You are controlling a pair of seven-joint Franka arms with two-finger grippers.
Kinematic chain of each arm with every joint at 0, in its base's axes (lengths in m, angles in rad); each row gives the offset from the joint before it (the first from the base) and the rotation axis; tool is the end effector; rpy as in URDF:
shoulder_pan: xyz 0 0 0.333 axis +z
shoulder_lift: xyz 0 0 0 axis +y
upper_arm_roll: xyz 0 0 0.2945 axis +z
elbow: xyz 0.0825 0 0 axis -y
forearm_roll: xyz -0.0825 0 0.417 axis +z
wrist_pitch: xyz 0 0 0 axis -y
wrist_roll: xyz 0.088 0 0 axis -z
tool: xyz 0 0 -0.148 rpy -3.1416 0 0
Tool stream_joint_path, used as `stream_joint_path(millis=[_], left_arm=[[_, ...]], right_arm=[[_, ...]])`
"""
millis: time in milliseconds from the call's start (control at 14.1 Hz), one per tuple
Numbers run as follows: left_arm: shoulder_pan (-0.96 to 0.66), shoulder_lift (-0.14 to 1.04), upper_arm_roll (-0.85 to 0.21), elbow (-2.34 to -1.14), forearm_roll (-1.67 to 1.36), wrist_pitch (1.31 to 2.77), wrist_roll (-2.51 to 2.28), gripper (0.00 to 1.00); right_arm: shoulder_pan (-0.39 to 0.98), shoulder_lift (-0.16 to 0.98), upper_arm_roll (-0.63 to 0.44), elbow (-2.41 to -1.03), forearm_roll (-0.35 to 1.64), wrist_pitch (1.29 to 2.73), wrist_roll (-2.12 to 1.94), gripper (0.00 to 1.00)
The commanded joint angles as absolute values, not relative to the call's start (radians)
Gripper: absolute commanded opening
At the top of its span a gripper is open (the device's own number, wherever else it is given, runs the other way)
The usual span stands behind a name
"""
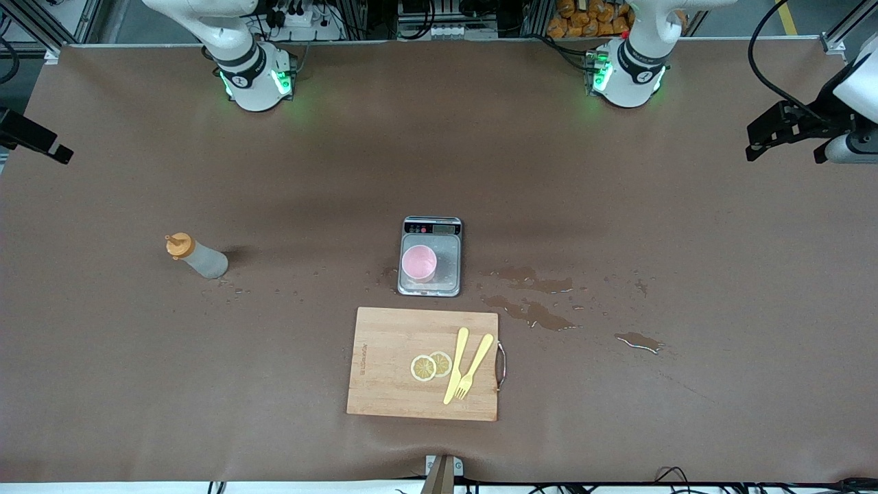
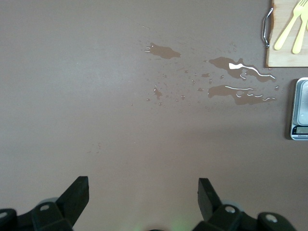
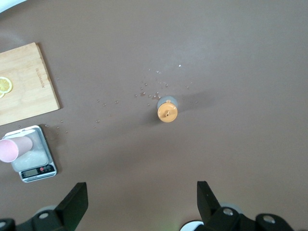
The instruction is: Add sauce to pink cup with both arms
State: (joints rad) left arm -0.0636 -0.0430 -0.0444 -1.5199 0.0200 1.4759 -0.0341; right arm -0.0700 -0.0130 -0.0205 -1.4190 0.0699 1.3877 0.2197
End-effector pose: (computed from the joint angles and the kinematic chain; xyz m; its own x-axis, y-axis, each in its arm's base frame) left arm 0.5620 -0.0583 0.6039 0.9974 -0.0719 -0.0003 -0.0719 -0.9972 -0.0218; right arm 0.5604 -0.0396 0.6291 0.9557 -0.2926 -0.0325 -0.2941 -0.9537 -0.0636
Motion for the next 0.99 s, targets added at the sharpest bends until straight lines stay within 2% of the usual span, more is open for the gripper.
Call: stream_joint_path(millis=[0, 923], left_arm=[[-0.055, -0.054, -0.054, -1.523, 0.005, 1.465, -0.029, 1.0], [-0.055, -0.052, -0.054, -1.523, 0.003, 1.465, -0.032, 1.0]], right_arm=[[-0.061, -0.031, -0.008, -1.419, 0.028, 1.448, 0.131, 1.0], [-0.038, -0.026, -0.014, -1.424, 0.023, 1.466, 0.097, 1.0]])
